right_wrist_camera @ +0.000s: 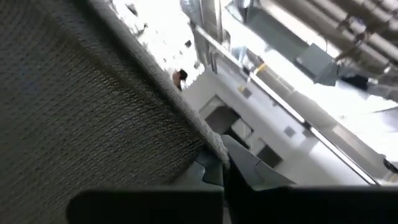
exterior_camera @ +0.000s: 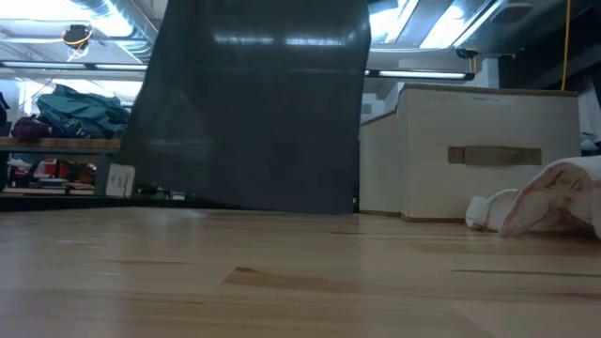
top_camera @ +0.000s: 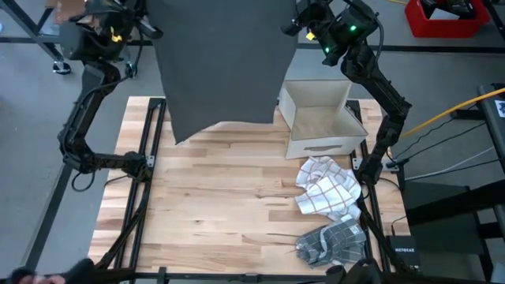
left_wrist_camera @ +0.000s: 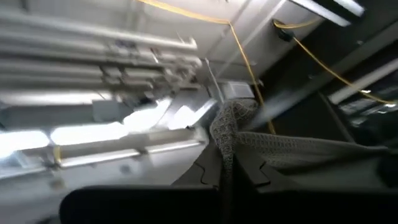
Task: Fold towel
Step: Fold the gray kitchen towel
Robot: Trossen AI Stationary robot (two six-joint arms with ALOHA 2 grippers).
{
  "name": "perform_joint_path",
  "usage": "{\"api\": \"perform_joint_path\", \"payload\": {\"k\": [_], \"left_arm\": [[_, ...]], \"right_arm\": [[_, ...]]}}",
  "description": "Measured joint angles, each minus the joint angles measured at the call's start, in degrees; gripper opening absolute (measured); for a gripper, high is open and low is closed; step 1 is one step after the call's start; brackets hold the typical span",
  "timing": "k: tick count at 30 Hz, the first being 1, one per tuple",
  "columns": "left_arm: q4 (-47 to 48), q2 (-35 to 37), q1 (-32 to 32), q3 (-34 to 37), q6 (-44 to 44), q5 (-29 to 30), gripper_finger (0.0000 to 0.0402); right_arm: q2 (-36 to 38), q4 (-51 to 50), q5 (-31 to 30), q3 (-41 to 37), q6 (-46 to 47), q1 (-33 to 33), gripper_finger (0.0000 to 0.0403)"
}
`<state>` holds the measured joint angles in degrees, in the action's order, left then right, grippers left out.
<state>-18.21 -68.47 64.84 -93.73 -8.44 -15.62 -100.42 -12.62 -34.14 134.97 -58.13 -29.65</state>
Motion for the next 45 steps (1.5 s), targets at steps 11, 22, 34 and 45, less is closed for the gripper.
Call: {"api": "perform_joint_path", "payload": {"k": [11,22,34,45], "left_arm": [[30.2,10.7,-1.1,0.0,3.7,-13.3,0.0],[34.8,18.5,-2.0,0.0,3.6,-13.1,0.0],[32.2,21.1,-2.1,-5.2,19.1,-21.5,0.0],[31.5,21.0,-2.1,-8.2,27.9,-26.9,0.0]], "right_arm": [[4.1,-29.1,-0.8,0.1,12.4,5.8,0.0],[5.7,-25.3,-1.3,0.0,13.1,15.2,0.0],[8.5,-24.1,-10.3,0.0,12.7,29.0,0.0],[9.1,-16.7,-17.3,0.0,9.8,37.8,0.0]]}}
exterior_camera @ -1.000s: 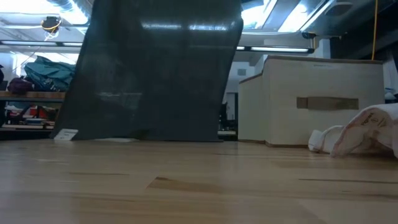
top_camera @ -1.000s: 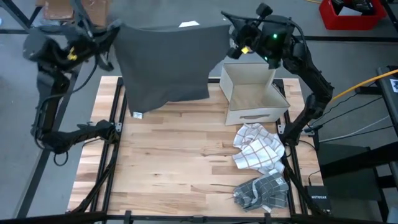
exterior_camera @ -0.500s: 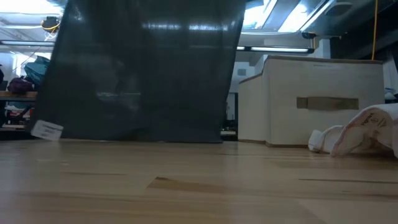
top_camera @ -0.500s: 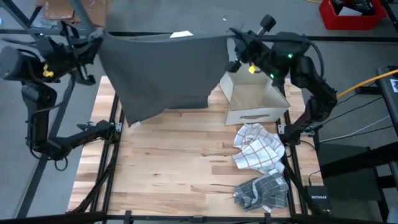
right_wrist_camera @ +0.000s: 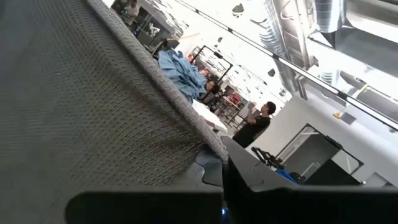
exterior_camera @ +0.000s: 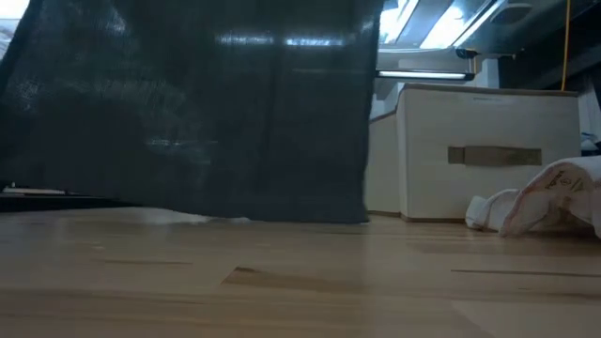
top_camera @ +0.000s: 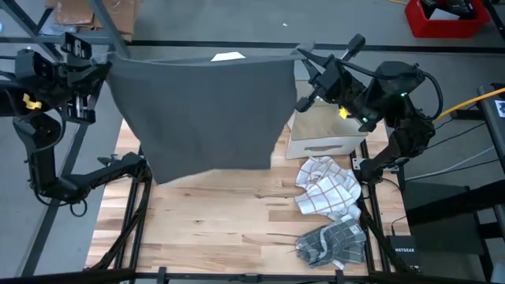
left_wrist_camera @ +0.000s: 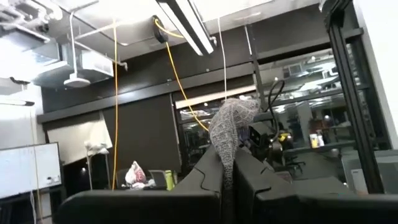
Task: Fold towel
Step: Fold the gray kitchen towel
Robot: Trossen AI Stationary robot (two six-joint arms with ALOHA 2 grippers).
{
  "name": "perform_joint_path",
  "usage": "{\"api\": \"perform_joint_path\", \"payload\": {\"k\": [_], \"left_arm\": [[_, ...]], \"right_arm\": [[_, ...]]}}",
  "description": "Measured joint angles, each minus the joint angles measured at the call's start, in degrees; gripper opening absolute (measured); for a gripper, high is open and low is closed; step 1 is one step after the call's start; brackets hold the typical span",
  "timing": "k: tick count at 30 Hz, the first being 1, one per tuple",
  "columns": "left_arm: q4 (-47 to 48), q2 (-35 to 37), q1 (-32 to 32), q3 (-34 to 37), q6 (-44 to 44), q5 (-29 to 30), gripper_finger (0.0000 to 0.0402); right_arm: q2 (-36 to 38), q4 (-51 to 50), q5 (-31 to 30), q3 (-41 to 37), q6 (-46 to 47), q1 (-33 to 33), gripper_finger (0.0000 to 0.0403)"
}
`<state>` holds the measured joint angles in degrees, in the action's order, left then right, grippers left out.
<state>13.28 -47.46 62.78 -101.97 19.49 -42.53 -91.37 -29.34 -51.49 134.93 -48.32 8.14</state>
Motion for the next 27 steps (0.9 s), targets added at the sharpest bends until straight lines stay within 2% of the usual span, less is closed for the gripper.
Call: {"api": "perform_joint_path", "payload": {"k": [5,11,13,18,27], "left_arm": [[3.7,0.1,0.0,0.3,-4.3,0.1,0.0],[17.4,-0.2,0.0,0.3,-17.6,5.3,0.0],[21.5,-0.9,0.0,0.3,-21.4,7.0,0.0],[29.9,-2.9,0.0,0.3,-29.4,11.9,0.0],[39.8,-8.3,0.0,0.3,-38.3,21.2,0.0]], "right_arm": [[0.0,-1.0,-1.0,0.0,0.8,0.1,0.0],[0.1,-5.8,-0.3,0.0,4.5,-3.7,0.0],[0.1,-9.2,2.4,0.0,8.2,-6.5,0.0],[-0.6,-17.4,14.8,0.0,17.3,-14.2,0.0],[-6.3,-20.0,21.2,0.1,18.1,-25.9,0.0]]}}
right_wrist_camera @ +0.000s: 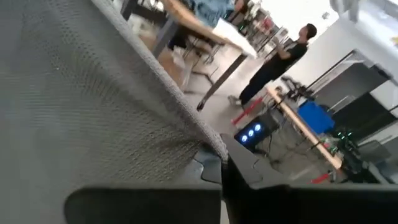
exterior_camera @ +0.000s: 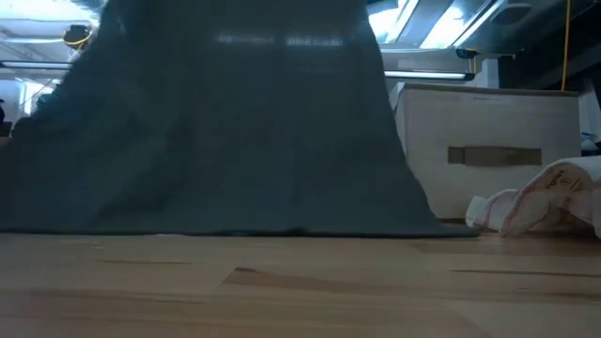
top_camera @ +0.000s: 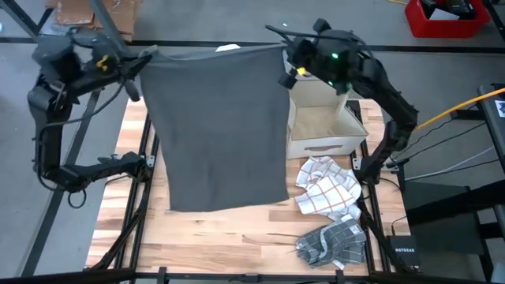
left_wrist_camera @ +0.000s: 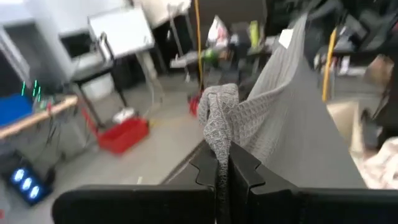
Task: Fold towel
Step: Fold the gray kitchen towel
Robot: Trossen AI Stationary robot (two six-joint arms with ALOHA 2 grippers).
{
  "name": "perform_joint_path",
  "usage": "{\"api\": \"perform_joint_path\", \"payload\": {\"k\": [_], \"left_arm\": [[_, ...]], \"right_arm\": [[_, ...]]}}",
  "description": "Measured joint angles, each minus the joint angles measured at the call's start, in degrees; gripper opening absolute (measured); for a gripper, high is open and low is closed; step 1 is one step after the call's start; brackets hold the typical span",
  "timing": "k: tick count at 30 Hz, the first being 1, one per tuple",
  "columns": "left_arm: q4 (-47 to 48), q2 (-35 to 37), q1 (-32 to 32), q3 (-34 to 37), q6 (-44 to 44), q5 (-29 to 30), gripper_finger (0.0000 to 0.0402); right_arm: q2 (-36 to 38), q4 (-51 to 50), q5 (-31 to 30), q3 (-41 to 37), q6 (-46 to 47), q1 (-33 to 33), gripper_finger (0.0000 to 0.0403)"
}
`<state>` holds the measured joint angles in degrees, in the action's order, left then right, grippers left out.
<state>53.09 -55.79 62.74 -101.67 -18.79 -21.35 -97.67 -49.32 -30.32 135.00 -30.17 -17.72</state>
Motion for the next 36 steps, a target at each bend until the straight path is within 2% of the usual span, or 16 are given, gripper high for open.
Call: {"api": "perform_joint_path", "payload": {"k": [6,8,12,15,20,25,30,36], "left_arm": [[2.4,-3.7,0.0,0.0,-2.1,11.9,0.0],[2.9,-4.1,0.0,0.1,-4.0,13.3,0.0],[3.4,-4.1,0.0,0.1,-5.6,13.1,0.0],[3.9,-4.2,0.0,0.1,-5.4,13.2,0.0],[13.0,-4.1,-0.1,0.1,-4.8,12.5,0.0],[25.0,-3.6,-1.1,0.1,-5.2,12.0,0.0],[33.8,-3.0,-3.5,0.1,-2.3,8.8,0.0],[36.9,-0.6,-6.9,1.0,3.8,6.9,0.0]], "right_arm": [[-4.3,-1.5,3.3,0.0,0.0,-5.7,0.0],[-5.2,-1.4,3.9,0.0,-0.1,-7.1,0.0],[-5.8,-1.7,8.8,0.0,-1.5,-9.8,0.0],[-5.9,-2.1,9.9,0.0,-0.3,-10.2,0.0],[-5.9,-8.9,12.6,0.0,0.5,-9.2,0.0],[-6.2,-20.7,18.2,-0.1,6.5,-6.4,0.0],[-6.2,-26.7,24.1,-0.1,11.9,-2.4,0.0],[-6.3,-30.9,25.3,-0.9,15.4,3.0,0.0]]}}
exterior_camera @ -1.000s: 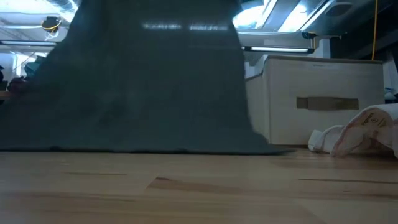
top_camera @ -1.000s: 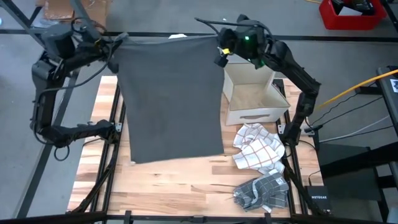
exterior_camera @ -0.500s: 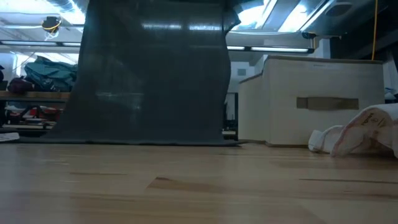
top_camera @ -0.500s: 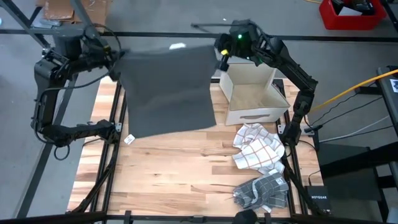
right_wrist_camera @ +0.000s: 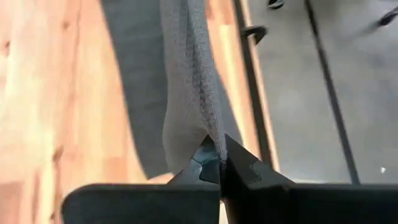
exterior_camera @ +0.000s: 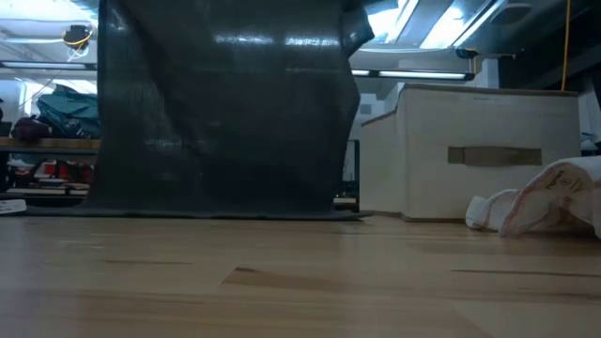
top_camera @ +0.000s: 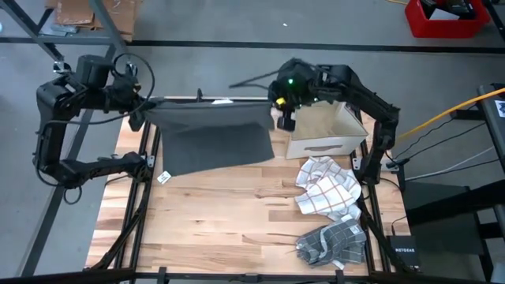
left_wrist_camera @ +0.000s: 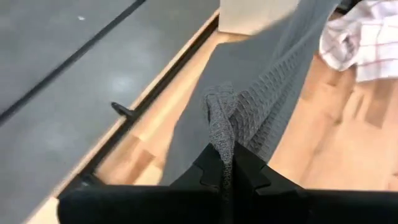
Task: Fold towel
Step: Fold the gray kitchen towel
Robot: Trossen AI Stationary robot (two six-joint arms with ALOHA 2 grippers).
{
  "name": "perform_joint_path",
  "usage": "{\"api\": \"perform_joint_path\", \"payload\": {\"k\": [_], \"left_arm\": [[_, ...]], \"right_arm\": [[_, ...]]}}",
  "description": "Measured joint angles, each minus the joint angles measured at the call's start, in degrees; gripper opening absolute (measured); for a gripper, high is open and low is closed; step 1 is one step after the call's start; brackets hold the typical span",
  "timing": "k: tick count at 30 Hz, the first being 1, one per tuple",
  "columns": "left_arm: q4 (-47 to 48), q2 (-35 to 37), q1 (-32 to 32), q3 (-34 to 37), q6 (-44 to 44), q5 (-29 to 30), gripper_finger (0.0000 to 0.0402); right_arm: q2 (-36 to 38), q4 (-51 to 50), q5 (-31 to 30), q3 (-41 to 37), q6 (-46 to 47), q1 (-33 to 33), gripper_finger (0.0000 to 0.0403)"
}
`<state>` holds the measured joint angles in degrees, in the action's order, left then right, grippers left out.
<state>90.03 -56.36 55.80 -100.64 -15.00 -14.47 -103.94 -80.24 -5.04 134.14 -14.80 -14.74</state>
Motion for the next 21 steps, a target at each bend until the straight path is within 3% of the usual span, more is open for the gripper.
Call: {"api": "perform_joint_path", "payload": {"k": [12,21], "left_arm": [[-0.7,13.3,-4.9,17.5,11.7,-4.9,0.0],[-0.6,20.9,-4.9,31.6,20.0,-17.0,0.0]], "right_arm": [[-0.3,-1.7,0.6,-14.1,1.6,5.6,0.0],[-0.2,-5.1,11.1,-17.4,2.4,5.4,0.0]]}}
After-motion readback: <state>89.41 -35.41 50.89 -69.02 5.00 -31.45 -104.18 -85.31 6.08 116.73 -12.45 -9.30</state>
